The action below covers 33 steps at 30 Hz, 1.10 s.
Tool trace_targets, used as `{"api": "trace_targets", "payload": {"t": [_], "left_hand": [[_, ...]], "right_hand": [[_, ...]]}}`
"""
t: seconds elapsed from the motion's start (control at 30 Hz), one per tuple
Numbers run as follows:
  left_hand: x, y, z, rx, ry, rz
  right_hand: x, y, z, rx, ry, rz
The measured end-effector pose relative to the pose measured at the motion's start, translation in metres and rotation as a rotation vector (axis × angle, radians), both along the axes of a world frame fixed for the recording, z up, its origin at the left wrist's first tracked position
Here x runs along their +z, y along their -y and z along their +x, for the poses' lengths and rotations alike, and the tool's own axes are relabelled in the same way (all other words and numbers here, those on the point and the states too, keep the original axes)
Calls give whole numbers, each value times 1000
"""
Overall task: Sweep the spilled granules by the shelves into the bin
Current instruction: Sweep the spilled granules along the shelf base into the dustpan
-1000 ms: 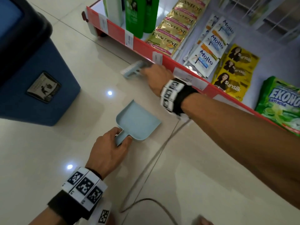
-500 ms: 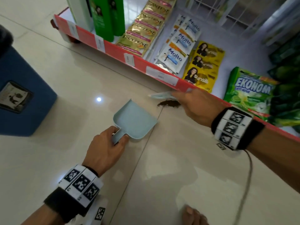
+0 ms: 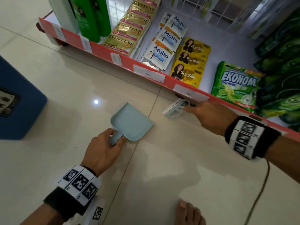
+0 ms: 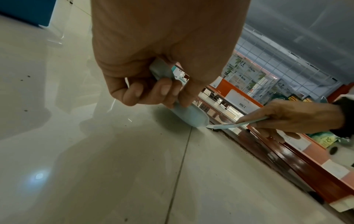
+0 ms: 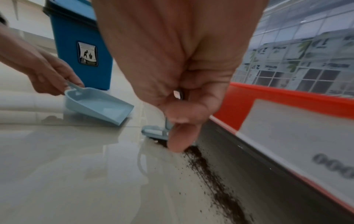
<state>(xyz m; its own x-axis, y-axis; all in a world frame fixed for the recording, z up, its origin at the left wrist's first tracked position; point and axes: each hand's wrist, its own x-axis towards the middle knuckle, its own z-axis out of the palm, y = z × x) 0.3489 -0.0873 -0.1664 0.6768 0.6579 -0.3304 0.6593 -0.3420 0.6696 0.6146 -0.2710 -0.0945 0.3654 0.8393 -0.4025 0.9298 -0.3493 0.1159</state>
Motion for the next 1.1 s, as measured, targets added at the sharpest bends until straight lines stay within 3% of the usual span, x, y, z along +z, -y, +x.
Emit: {"api": "trace_targets", "payload": {"t": [0.13,0.27,0.43,0.53,0.73,0.8,0.9,1.1], "left_hand": [[0,7,1,-11,4,20],[1,13,-2,-29,-20,19],[6,18,-16,-19,-39,41],[6,17,-25,3,-42,37],[3,14,-28,16,-5,9],[4,14,-25,1,13,-1],[6,17,-18,-21,25,5],[10,23,-12,-57,36,12]], "right_hand": [[10,-9,-5,-7,-45,136],[2,-61,-25,25,-74,262],[-12,-107,-37,55,-66,227],[-14,-89,-28,65,-93,171],[-1,2,-4,-22,-72,-1],[8,22,-2,-80,-107,33],[16,26,-4,-113,-162,136],[-10,-15,-13,-147,29,206]]}}
